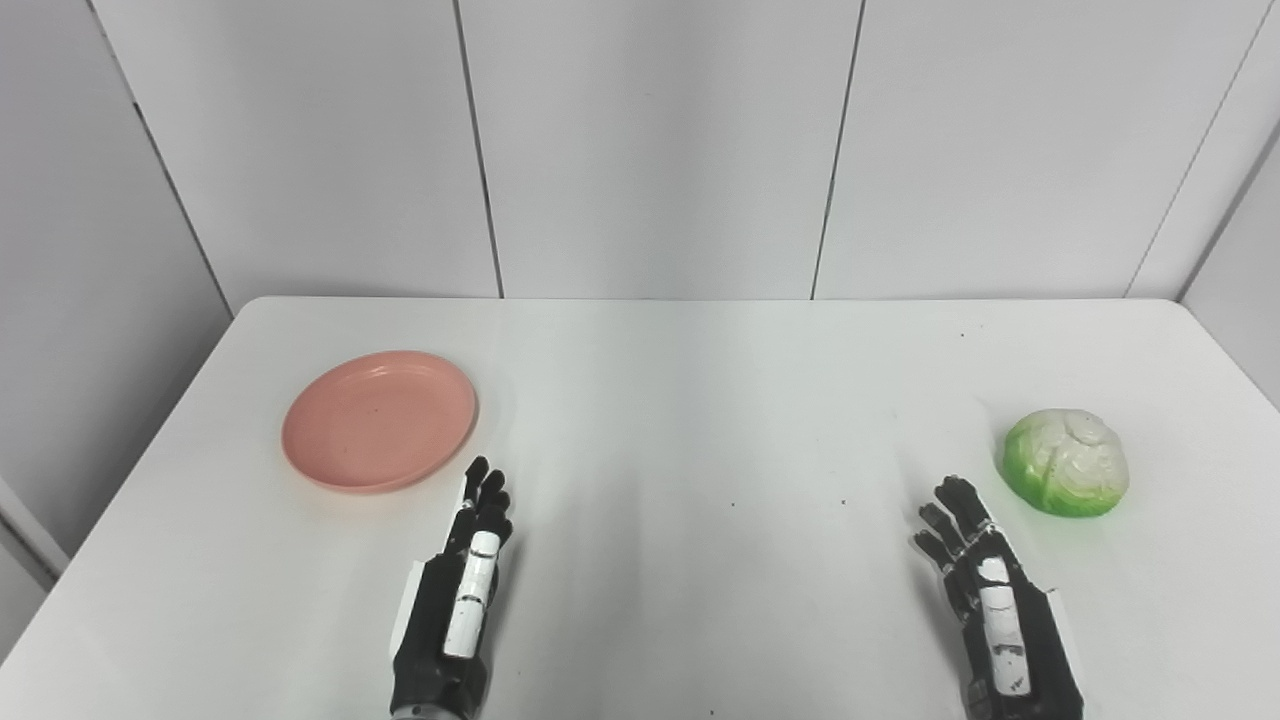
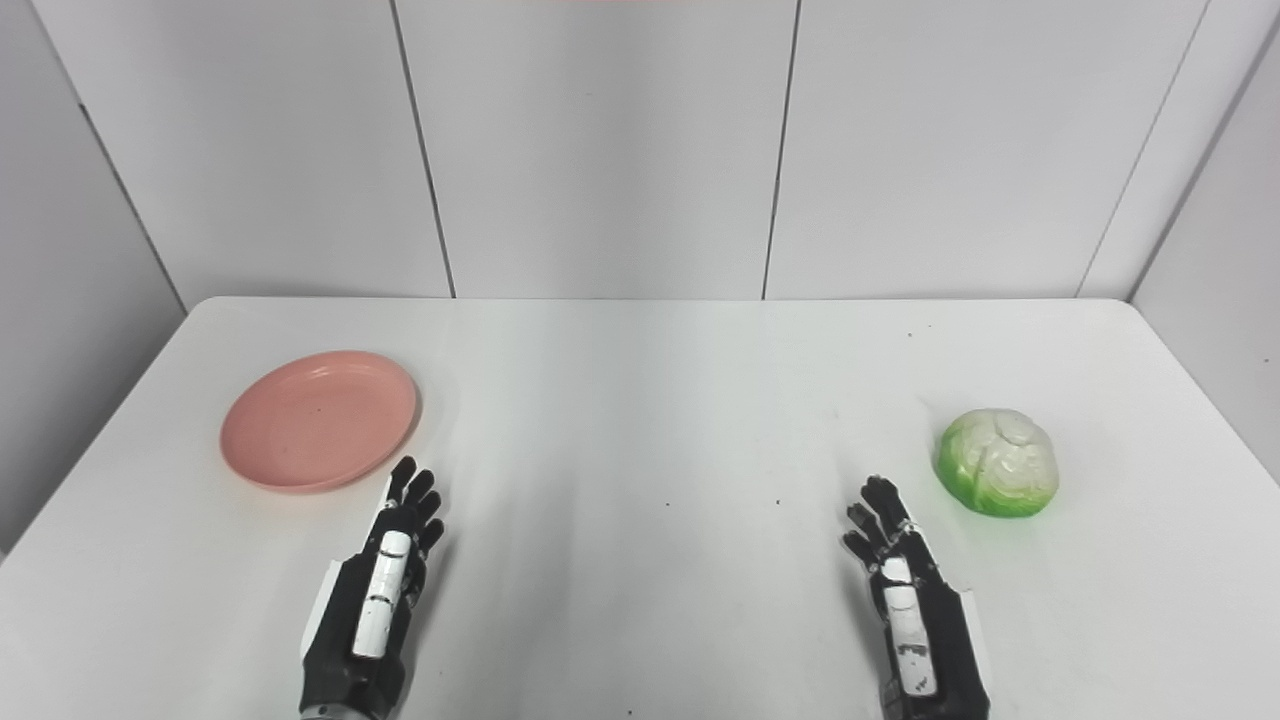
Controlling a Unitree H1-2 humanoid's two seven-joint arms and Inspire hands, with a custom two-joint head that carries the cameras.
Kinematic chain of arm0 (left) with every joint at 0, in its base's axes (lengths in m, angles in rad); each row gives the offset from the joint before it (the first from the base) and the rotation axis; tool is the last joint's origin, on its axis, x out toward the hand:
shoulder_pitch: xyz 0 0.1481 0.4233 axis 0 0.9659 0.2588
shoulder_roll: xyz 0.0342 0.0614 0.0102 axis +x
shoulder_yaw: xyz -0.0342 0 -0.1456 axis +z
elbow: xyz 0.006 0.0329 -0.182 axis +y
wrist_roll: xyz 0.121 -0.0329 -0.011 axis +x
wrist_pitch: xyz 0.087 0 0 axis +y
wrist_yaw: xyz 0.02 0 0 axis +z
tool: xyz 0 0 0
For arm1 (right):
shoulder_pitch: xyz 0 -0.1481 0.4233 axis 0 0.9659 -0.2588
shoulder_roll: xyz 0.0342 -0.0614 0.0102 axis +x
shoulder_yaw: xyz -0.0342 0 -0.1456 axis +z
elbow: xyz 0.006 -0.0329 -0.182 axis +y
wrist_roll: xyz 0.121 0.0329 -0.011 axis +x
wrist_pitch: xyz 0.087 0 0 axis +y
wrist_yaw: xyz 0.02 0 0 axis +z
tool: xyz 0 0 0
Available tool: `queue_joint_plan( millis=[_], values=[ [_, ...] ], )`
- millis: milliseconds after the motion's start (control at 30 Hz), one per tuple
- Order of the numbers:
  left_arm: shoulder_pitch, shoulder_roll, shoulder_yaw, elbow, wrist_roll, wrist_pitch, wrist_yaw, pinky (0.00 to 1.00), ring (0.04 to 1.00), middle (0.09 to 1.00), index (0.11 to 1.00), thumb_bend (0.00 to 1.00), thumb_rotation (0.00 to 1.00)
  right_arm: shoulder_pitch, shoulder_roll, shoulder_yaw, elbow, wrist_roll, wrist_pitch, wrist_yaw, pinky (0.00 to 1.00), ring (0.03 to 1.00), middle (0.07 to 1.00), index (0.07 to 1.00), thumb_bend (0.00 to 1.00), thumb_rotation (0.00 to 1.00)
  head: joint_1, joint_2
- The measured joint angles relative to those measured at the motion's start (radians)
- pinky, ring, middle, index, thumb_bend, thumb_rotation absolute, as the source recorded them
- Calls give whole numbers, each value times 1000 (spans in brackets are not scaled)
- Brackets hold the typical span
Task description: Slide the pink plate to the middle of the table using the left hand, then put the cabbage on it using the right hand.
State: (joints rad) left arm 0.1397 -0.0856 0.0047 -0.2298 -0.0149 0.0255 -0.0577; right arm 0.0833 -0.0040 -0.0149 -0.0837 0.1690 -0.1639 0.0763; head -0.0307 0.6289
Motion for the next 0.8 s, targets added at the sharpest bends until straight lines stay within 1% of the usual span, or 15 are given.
queue_joint_plan(
  millis=[367, 567, 633, 667, 700, 733, 800],
  values=[
    [0, 0, 0, 0, 0, 0, 0, 1000, 1000, 1000, 1000, 650, 889, 0, 0, 0, 0, 0, 0, 0, 901, 900, 925, 890, 866, 895, 2, -2],
    [0, 0, 0, 0, 0, 1, 0, 1000, 1000, 1000, 1000, 629, 897, 0, 0, 0, 0, -1, 0, 0, 907, 904, 929, 890, 867, 893, 3, -3],
    [0, 0, -1, 1, 0, 0, 0, 1000, 1000, 1000, 1000, 627, 897, 0, 0, 0, 1, 4, 0, 2, 915, 906, 929, 888, 867, 888, 40, -15],
    [0, 0, -3, 3, 1, 0, 0, 1000, 1000, 1000, 1000, 625, 896, 0, -1, -1, 1, 8, 0, 5, 924, 909, 932, 891, 868, 889, 78, -29],
    [0, -1, -5, 5, 2, 0, 1, 1000, 1000, 1000, 1000, 626, 890, 0, -3, -1, 2, 13, 0, 9, 929, 912, 935, 894, 869, 891, 84, -31],
    [0, -1, -9, 8, 2, -1, 1, 1000, 1000, 1000, 1000, 627, 880, 0, -7, -3, 3, 17, 0, 14, 932, 914, 938, 898, 868, 895, 112, -43],
    [0, -4, -20, 15, 4, -4, 2, 1000, 1000, 1000, 1000, 617, 877, -1, -10, -7, 7, 27, 0, 28, 936, 920, 946, 906, 863, 899, 115, -44]
  ],
)
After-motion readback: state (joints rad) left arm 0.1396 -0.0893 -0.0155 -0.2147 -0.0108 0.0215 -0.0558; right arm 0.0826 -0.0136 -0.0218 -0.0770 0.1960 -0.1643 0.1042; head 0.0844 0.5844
